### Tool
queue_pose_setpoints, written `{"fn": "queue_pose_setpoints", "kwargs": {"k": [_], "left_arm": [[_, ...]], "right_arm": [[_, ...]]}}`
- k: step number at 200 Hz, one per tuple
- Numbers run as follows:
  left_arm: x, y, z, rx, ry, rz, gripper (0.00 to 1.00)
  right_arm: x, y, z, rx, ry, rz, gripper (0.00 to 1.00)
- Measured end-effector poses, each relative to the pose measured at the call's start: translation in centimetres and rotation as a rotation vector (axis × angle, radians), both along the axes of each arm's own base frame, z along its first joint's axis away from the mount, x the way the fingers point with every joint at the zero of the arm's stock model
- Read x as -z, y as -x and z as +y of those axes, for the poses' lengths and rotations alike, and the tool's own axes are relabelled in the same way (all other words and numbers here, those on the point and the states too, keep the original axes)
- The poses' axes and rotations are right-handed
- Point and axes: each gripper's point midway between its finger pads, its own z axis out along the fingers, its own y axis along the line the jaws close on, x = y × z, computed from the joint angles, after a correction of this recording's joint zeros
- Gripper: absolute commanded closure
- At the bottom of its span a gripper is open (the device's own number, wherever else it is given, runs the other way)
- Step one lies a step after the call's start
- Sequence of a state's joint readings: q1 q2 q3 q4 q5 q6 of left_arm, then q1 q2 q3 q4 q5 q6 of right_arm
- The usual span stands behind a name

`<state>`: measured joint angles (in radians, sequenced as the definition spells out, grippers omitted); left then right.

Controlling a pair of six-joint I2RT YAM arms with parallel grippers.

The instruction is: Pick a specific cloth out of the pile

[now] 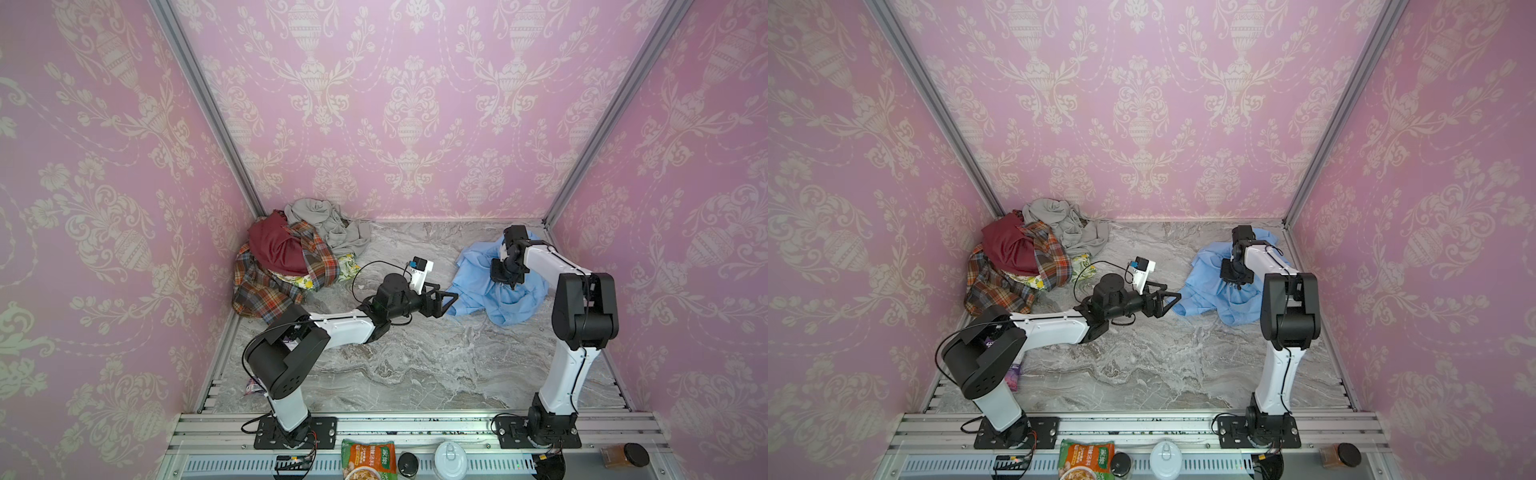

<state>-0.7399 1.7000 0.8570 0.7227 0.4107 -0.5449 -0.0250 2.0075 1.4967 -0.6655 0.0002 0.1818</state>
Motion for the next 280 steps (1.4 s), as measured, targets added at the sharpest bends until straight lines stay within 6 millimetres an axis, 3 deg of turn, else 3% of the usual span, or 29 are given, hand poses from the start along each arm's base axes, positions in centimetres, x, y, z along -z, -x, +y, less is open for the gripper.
{"fn": "queue_pose_setpoints", "kwargs": {"k": [51,104,124,164,199,215,252,280], "left_arm": [[-2.2,-0.4,3.0,-0.064,-0.047,-0.048,0.08],[-0.6,-0.7,5.2,-0.111,-0.157,-0.017,0.05],[-0.2,-0.9,6.9,-0.154,-0.212,-0.007,0.01],[-1.9,-1.5,11.5,-0.299,-0.317,-0.045,0.01],[-4.1,-2.4,17.1,-0.464,-0.385,-0.089,0.01],[-5.1,-3.1,20.5,-0.562,-0.422,-0.108,0.01],[-7.7,-4.7,30.5,-0.869,-0.502,-0.153,0.01],[-7.4,-5.1,36.4,-1.047,-0.529,-0.131,0.01]], "right_arm": [[0.5,0.0,-1.2,-0.141,0.109,0.065,0.50],[0.0,0.6,-3.9,-0.190,0.218,0.072,0.27],[-1.8,1.3,-4.3,-0.173,0.229,0.027,0.20],[-9.5,1.4,-3.9,-0.119,0.211,-0.203,0.04],[-14.3,2.9,-2.6,-0.097,0.161,-0.366,0.01],[-15.0,4.3,-2.2,-0.092,0.143,-0.412,0.00],[-16.1,7.7,-1.1,-0.080,0.104,-0.559,0.00],[-16.8,9.0,-0.4,-0.085,0.088,-0.714,0.00]]}}
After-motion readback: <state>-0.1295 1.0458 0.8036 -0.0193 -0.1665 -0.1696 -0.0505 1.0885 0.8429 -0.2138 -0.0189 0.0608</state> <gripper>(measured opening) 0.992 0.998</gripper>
